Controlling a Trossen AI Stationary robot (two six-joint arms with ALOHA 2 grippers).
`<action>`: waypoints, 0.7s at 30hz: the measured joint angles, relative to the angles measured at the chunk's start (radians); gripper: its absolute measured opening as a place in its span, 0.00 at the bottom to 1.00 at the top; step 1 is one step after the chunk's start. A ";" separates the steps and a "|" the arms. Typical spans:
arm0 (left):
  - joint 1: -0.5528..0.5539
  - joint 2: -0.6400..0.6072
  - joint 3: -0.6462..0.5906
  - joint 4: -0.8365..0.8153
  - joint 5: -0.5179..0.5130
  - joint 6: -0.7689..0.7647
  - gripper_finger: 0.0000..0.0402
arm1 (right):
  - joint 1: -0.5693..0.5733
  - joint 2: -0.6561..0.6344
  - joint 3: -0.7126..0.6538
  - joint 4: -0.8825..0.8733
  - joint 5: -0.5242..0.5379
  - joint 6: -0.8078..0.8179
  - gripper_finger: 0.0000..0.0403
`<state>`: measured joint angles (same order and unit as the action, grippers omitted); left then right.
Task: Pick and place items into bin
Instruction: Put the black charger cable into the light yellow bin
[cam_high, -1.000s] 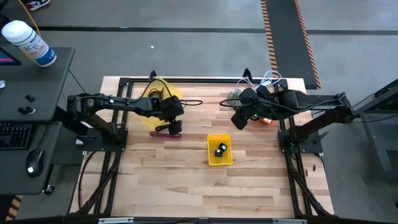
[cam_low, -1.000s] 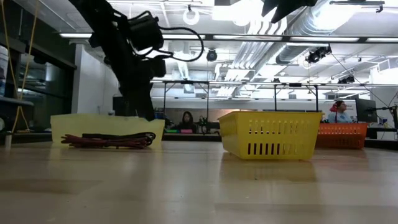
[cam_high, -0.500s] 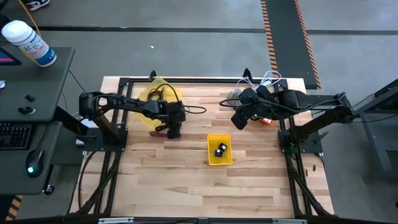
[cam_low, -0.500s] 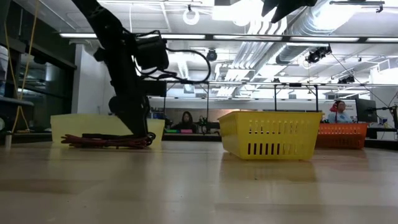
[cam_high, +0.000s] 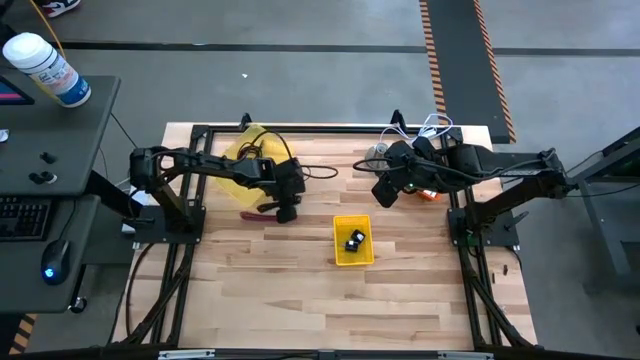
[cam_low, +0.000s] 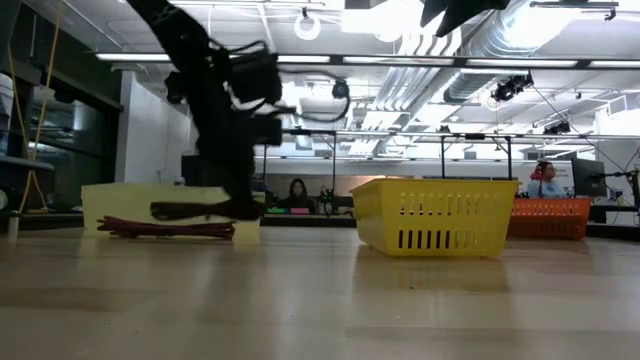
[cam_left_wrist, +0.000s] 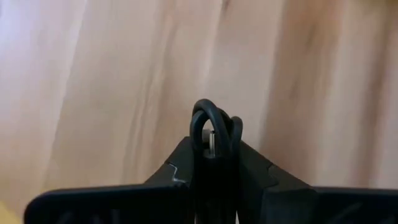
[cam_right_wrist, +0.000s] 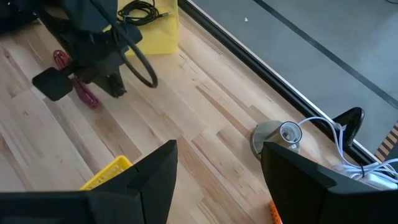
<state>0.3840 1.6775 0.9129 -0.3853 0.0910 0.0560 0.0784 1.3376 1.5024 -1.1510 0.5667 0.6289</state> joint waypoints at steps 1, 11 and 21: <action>-0.001 0.000 0.022 -0.008 0.012 -0.009 0.09 | 0.000 0.000 0.000 0.000 0.000 0.000 0.55; 0.019 -0.001 0.374 -0.292 -0.266 -0.038 0.10 | 0.000 0.000 0.000 0.000 0.000 0.003 0.55; 0.222 -0.003 0.515 -0.561 -0.573 -0.042 0.15 | 0.000 0.000 0.000 -0.012 0.001 0.018 0.55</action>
<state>0.6063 1.6745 1.4283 -0.9466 -0.4819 0.0139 0.0785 1.3376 1.5023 -1.1635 0.5678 0.6472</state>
